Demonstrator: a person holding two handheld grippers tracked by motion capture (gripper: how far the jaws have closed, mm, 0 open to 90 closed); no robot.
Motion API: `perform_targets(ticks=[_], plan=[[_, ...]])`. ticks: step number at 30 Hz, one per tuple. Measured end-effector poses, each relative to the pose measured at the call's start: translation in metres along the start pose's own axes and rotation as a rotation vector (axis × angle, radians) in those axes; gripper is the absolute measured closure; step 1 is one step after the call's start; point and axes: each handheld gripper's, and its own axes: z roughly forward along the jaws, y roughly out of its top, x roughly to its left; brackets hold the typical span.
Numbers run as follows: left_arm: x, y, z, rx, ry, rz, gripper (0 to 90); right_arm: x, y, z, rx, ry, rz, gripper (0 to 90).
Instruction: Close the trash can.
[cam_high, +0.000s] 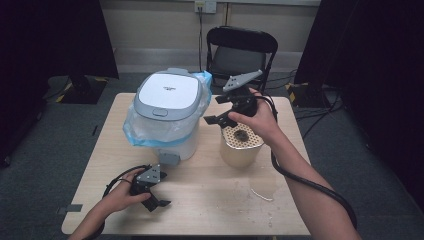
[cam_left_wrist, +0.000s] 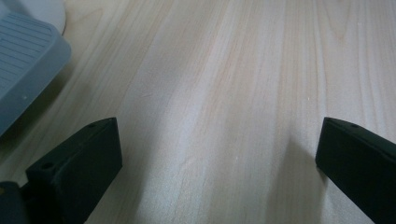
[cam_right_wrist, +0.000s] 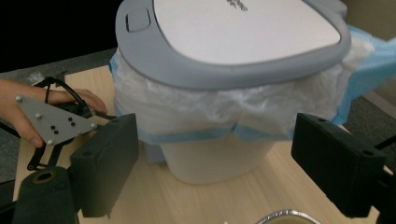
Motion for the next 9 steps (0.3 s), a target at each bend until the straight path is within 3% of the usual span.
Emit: perform_targets(ticks=[9], plan=[[0.000,0.000,0.000,-0.002,0.003,0.001,0.0,0.020,-0.038,0.003,0.043,0.029,-0.013,14.6]])
